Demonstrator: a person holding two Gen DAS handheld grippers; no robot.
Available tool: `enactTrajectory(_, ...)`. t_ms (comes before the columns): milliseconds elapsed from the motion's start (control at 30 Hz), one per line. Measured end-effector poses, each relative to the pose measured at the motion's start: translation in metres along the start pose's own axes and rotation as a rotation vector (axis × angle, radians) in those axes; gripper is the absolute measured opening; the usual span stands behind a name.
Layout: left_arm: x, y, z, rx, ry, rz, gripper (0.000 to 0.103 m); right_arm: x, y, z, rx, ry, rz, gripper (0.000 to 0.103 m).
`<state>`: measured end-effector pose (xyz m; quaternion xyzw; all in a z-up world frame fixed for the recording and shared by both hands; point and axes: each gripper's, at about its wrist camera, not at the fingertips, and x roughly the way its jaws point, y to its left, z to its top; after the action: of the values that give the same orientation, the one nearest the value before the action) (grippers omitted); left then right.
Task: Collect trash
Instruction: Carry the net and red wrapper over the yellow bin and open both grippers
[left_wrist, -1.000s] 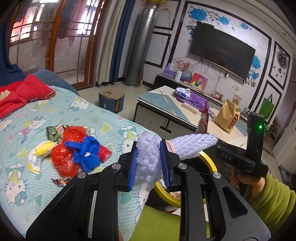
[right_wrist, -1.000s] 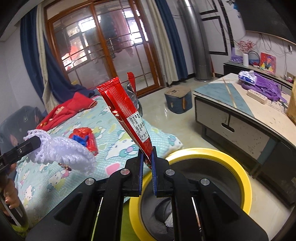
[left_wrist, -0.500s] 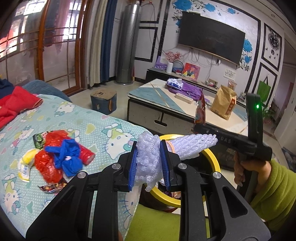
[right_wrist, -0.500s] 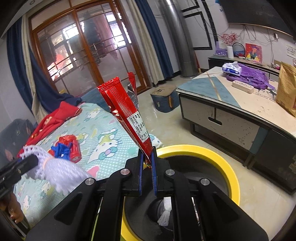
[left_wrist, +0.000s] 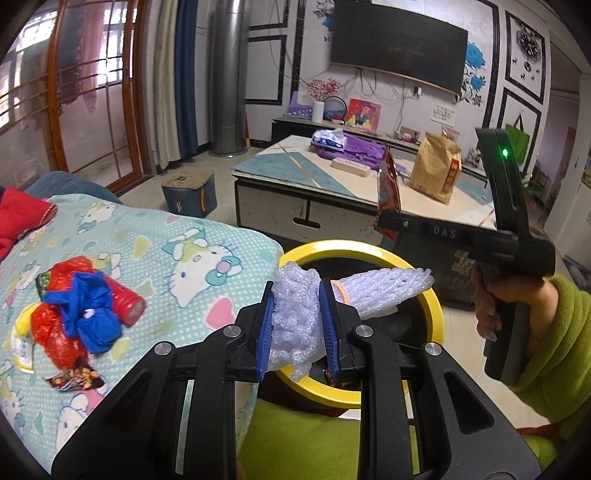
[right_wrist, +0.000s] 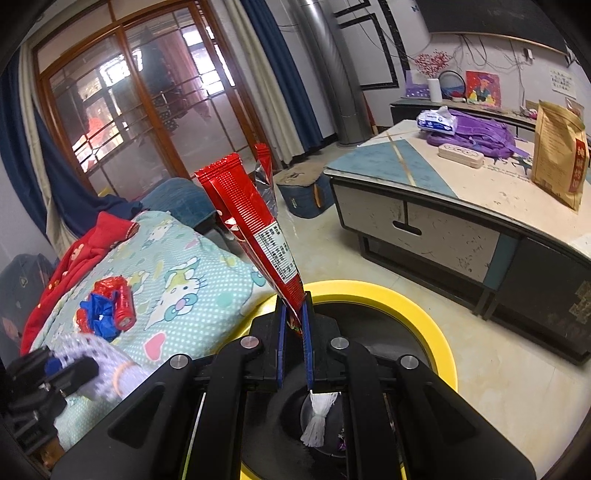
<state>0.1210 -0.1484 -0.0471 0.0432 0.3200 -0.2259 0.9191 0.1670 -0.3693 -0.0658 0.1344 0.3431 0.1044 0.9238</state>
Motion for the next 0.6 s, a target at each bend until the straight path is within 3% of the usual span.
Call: enactTrajectory(600,0.047,-0.027,-0.029,0.073,0.124,-0.052,0.018,0.032,-0.031,-0.015,0.088,0.101,-0.06,0.011)
